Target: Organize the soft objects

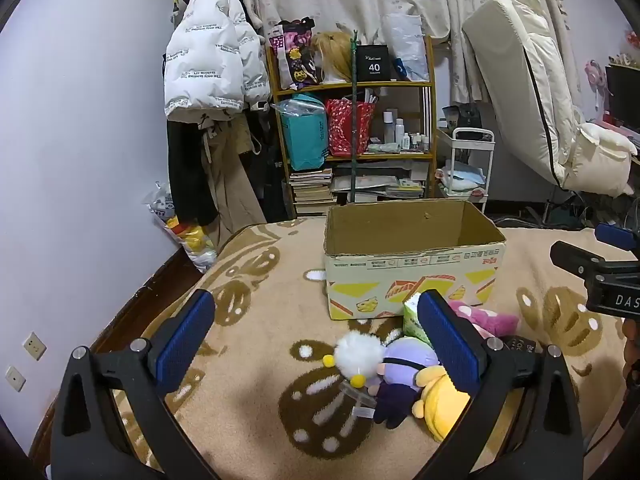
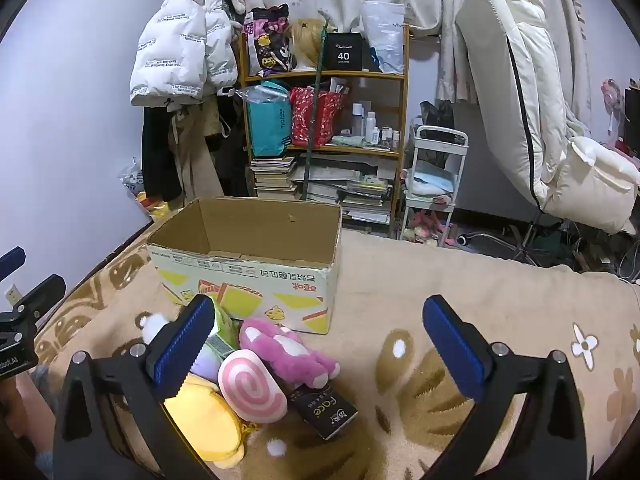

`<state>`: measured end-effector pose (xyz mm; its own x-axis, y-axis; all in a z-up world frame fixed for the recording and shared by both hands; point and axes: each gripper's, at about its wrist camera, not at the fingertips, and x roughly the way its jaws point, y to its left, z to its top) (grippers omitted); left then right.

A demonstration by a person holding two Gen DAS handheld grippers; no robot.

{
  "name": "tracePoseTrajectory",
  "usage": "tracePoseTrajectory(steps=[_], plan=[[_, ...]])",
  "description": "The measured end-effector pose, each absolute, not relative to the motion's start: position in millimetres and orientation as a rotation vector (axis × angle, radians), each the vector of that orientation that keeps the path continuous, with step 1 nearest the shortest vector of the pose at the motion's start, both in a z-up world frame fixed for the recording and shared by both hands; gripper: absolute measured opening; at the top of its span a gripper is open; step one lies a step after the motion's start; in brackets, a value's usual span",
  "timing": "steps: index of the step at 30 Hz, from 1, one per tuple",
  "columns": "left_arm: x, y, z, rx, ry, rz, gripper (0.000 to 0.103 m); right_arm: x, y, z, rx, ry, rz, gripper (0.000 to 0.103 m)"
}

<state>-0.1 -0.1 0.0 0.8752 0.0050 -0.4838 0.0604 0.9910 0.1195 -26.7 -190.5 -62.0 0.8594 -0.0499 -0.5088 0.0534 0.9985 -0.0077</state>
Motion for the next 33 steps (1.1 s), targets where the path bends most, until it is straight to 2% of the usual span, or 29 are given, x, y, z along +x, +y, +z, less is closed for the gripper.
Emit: tracePoseTrajectory(steps=[33], plan=[[0.8,-4.8,-8.6,0.134,0.517,-0.026,0.100,-24.6,-190.6,-67.2,0.014,0.548,-0.061,0.103]])
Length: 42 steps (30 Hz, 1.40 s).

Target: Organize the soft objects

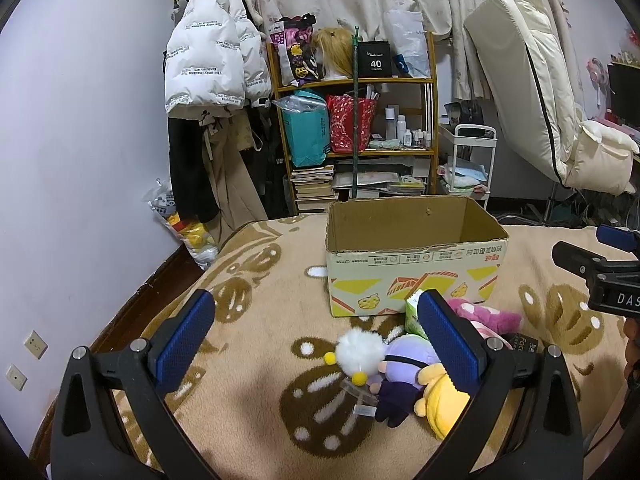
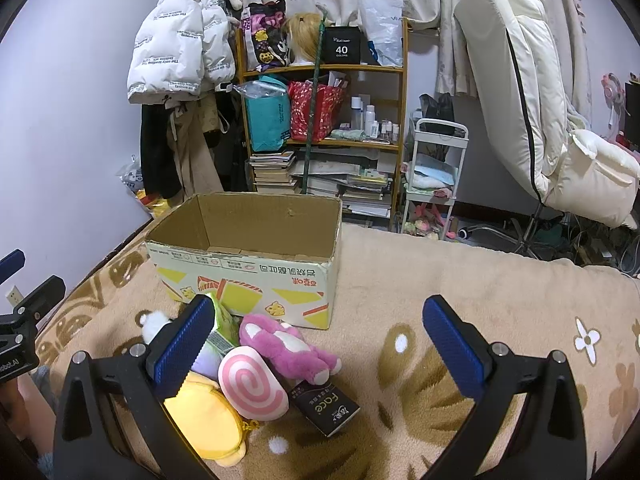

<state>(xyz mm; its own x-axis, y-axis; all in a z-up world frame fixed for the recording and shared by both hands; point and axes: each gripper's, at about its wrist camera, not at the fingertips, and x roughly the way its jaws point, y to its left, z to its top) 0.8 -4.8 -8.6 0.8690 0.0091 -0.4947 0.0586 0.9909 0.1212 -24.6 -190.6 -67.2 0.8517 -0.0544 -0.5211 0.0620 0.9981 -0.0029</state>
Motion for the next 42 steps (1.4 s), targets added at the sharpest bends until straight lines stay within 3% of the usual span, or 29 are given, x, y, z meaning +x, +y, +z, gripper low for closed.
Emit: tracePoseTrajectory(steps=[42], plan=[[2.3,2.0,-10.5,0.136,0.525,-0.020,0.100,-22.9,-188.4,-77.5,0.011,0.561,-0.060,0.103]])
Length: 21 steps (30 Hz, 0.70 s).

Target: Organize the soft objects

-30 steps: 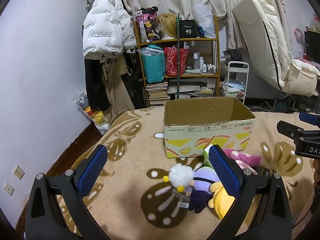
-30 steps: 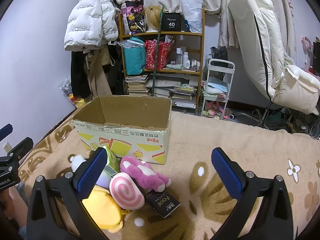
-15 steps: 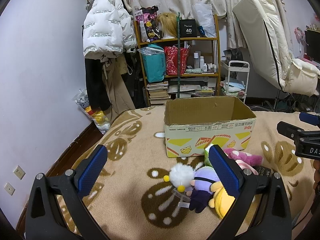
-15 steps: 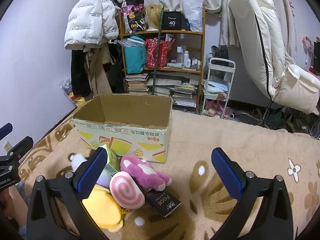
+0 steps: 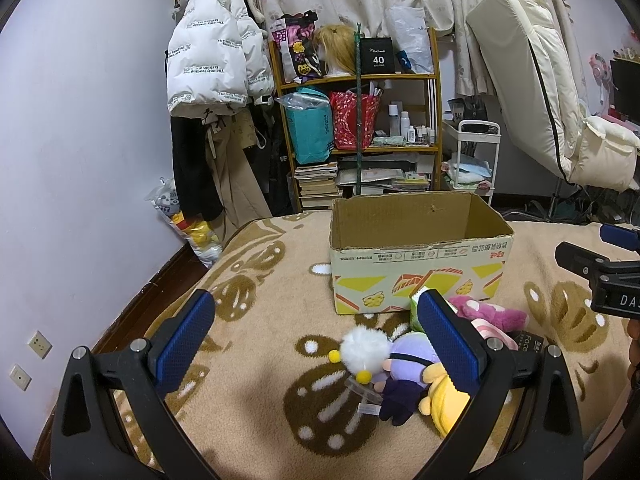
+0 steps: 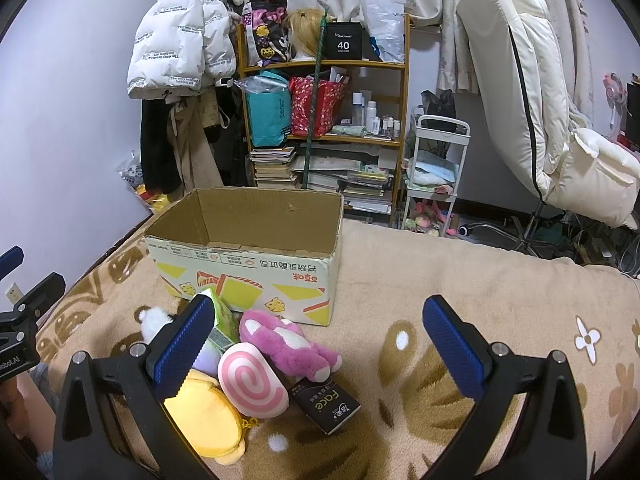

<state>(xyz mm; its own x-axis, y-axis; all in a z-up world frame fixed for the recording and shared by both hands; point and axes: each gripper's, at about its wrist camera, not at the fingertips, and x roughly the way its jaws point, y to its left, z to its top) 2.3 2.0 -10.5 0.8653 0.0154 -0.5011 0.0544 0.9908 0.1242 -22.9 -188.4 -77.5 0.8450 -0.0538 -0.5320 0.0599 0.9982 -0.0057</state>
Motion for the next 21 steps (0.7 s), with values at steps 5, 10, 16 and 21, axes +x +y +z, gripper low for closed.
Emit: tracePoseTrajectory(steps=[5,10,16,21], plan=[[2.8,5.1,-11.9,0.138,0.527,-0.018,0.100,-22.4,-187.3,-81.3,0.010,0.563,-0.059,0.103],[3.9,8.1,-12.7,0.136,0.528,-0.017,0.100,-22.4,-186.8,-82.1,0.010,0.564,-0.059,0.103],[3.6,10.8,-14.3,0.140,0.529,-0.015,0.100,-22.2,-186.9,-81.0,0.010,0.564,-0.059,0.103],[3.9,9.6,-14.0,0.141,0.530,-0.016,0.100,-21.9,-186.7,-80.8,0.010,0.566,-0.060,0.103]])
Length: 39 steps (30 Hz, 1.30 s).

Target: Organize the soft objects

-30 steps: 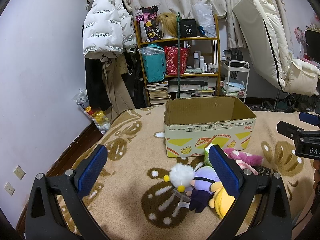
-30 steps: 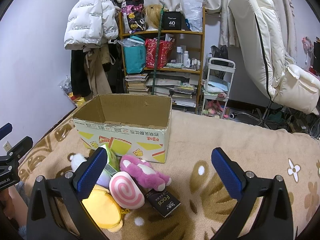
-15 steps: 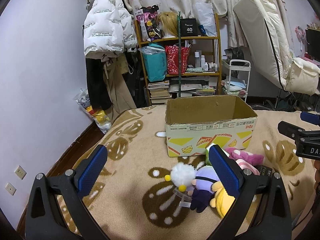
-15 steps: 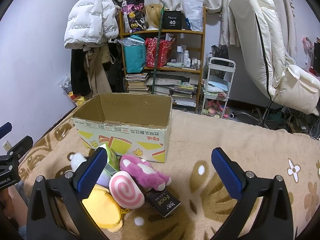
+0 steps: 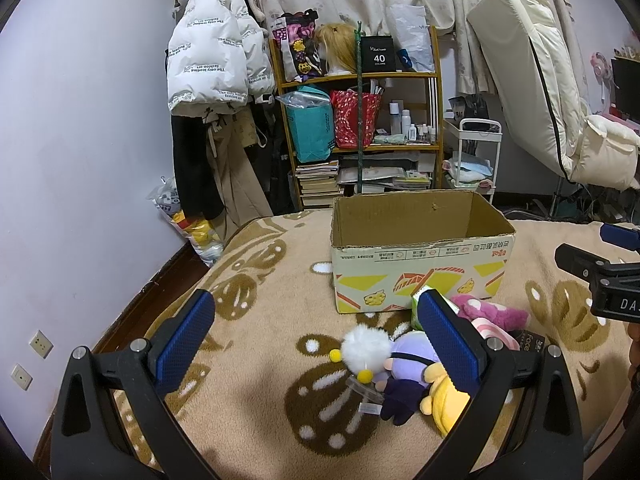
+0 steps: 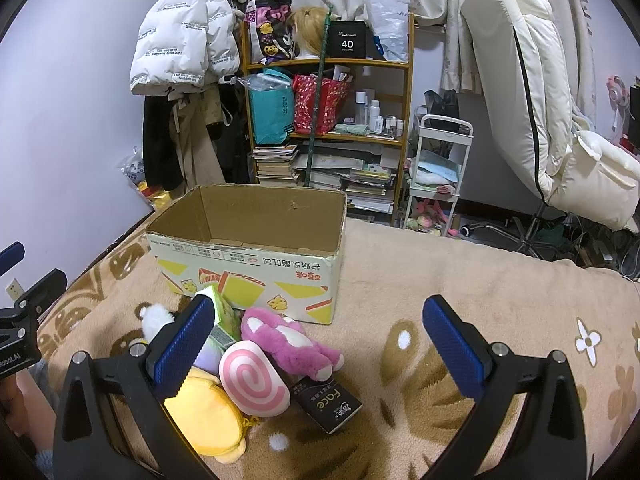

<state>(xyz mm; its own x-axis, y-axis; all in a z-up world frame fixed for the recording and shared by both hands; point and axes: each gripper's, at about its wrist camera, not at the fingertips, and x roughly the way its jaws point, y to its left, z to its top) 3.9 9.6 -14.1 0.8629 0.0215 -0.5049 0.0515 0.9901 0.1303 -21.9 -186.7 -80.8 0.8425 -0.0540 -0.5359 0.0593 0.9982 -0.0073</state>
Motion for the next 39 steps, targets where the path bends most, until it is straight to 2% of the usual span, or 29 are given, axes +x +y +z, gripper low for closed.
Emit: tracePoseTrajectory(steps=[39], plan=[[8.8,-5.8,-17.6,0.198,0.582,-0.036,0.100,-21.0,-187.3,-90.2,0.002,0.593,-0.062,0.103]])
